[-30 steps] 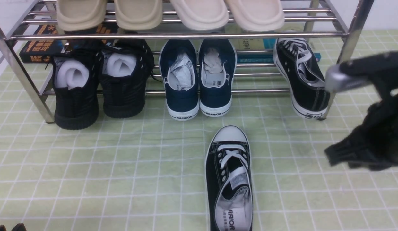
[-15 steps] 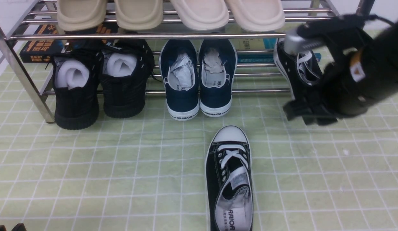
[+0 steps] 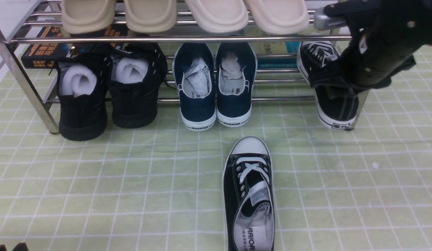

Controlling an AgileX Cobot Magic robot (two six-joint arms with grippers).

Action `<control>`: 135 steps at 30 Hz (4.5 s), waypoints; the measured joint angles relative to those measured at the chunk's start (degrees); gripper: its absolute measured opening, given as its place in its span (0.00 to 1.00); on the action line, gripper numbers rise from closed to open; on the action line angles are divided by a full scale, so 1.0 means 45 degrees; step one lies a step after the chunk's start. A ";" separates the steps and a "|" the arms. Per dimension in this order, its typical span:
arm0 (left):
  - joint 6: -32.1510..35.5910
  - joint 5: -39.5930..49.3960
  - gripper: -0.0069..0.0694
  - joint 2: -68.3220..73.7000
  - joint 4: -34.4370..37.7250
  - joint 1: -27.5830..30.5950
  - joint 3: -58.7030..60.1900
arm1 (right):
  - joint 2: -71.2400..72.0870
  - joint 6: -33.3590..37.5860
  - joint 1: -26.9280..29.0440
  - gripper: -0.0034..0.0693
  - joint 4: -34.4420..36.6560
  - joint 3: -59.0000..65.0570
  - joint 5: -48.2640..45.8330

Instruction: Take the shoes off the shelf with your hand from the green coffee tablecloth.

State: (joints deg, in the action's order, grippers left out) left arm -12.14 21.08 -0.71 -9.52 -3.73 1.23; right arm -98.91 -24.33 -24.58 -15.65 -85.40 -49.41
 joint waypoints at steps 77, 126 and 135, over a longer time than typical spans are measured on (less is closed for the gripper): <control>0.0000 0.0000 0.41 0.0000 0.0000 0.0000 0.0000 | 0.0905 0.1338 -0.2679 0.08 0.4784 0.3741 -0.1406; 0.0000 0.0000 0.41 0.0000 0.0000 0.0000 0.0000 | 1.3964 0.4971 -0.2679 0.03 0.5617 0.8385 0.0244; 0.0000 0.0000 0.41 0.0000 0.0000 0.0000 0.0000 | 1.5653 0.4956 -0.2679 0.04 0.5975 1.1948 0.4904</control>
State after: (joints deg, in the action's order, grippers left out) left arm -12.14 21.08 -0.71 -9.52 -3.73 1.23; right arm -28.47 -2.03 -36.63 11.24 -31.64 -27.34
